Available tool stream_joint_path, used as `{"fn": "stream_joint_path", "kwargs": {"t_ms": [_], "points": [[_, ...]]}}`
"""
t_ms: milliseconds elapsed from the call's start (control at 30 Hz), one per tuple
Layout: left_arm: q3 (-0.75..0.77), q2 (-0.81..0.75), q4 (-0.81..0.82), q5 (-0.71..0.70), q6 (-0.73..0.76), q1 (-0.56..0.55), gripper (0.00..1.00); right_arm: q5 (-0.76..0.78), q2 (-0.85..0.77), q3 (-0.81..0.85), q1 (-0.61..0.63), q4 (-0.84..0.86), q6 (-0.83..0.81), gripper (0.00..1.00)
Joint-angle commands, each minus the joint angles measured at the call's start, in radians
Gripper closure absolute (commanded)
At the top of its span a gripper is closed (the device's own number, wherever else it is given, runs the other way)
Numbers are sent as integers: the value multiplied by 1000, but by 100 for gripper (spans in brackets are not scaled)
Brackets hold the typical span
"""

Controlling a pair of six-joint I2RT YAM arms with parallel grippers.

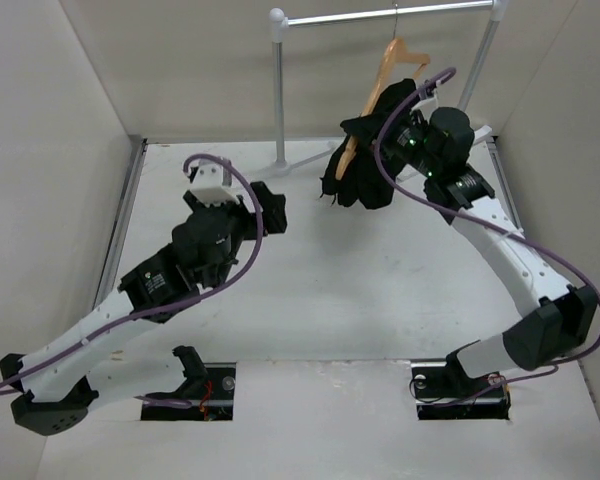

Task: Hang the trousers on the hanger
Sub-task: Place the hanger at the clothesline.

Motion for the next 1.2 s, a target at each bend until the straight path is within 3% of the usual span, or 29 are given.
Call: {"fn": "stream_joint_path", "kwargs": {"t_ms": [0, 300, 767, 867, 1033, 1167], "points": [[-130, -84, -84, -23, -147, 21, 0, -44, 58, 168, -47, 158, -19, 90], [-348, -219, -201, 70, -323, 116, 0, -61, 244, 334, -128, 118, -1, 90], [-403, -228, -213, 161, -349, 210, 0, -64, 372, 348, -156, 107, 16, 87], [-407, -222, -215, 185, -354, 233, 0, -61, 388, 348, -156, 97, 18, 76], [-411, -233, -215, 213, -362, 271, 0, -58, 399, 362, -171, 63, 9, 40], [-414, -243, -215, 224, -362, 294, 0, -49, 389, 366, -185, 34, -8, 27]]}}
